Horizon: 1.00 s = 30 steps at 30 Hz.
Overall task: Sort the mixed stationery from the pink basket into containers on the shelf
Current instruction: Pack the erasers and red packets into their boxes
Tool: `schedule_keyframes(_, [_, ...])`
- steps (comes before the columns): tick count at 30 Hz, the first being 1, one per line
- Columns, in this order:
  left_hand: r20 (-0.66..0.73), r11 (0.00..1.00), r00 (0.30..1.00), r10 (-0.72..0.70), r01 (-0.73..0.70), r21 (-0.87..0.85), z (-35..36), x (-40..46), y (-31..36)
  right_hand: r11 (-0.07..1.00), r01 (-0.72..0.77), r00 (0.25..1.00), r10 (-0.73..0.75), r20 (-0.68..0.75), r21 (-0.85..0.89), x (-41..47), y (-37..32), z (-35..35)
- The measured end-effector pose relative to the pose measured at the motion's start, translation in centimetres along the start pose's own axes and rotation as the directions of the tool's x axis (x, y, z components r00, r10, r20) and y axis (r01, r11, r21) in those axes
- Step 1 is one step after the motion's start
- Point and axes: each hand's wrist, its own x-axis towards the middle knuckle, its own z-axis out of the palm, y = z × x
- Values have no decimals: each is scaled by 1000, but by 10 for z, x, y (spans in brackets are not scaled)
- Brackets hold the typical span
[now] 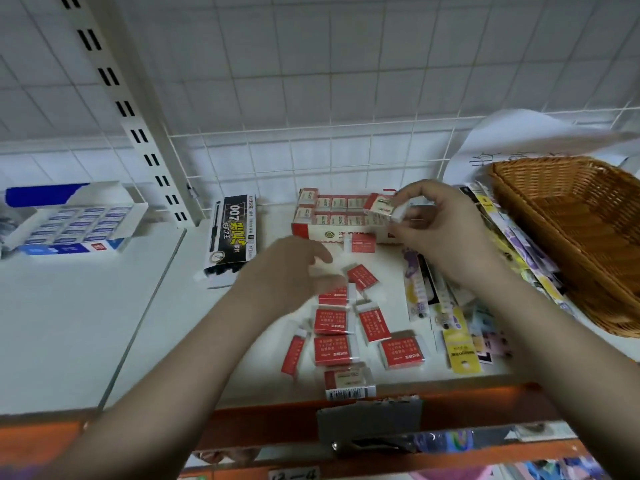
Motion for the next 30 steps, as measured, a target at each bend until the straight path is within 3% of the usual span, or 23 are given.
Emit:
schedule_keyframes(5, [118, 987, 987, -113, 125, -102, 17, -6, -3, 992, 92, 985, -78, 155, -84, 26, 5, 17])
schedule_keyframes(12, [9, 960, 992, -124, 122, -251, 23, -10, -12, 967, 114, 979, -71, 189, -226, 63, 12, 58])
schedule_keyframes(17, [-35, 1000, 999, -28, 28, 13, 24, -16, -19, 921, 149, 964, -55, 259, -360, 84, 19, 84])
schedule_keyframes(23, [-123, 997, 990, -75, 75, -3, 24, -27, -34, 872, 140, 960, -5, 279, -468, 96, 23, 92])
schedule_keyframes(27, [-207, 990, 976, -70, 43, -133, 24, -28, -39, 871, 112, 952, 44, 302, -478, 100, 23, 89])
schedule_keyframes(30, [-245, 906, 957, -158, 42, -421, 21, -27, -40, 863, 116, 958, 34, 285, -491, 96, 23, 85])
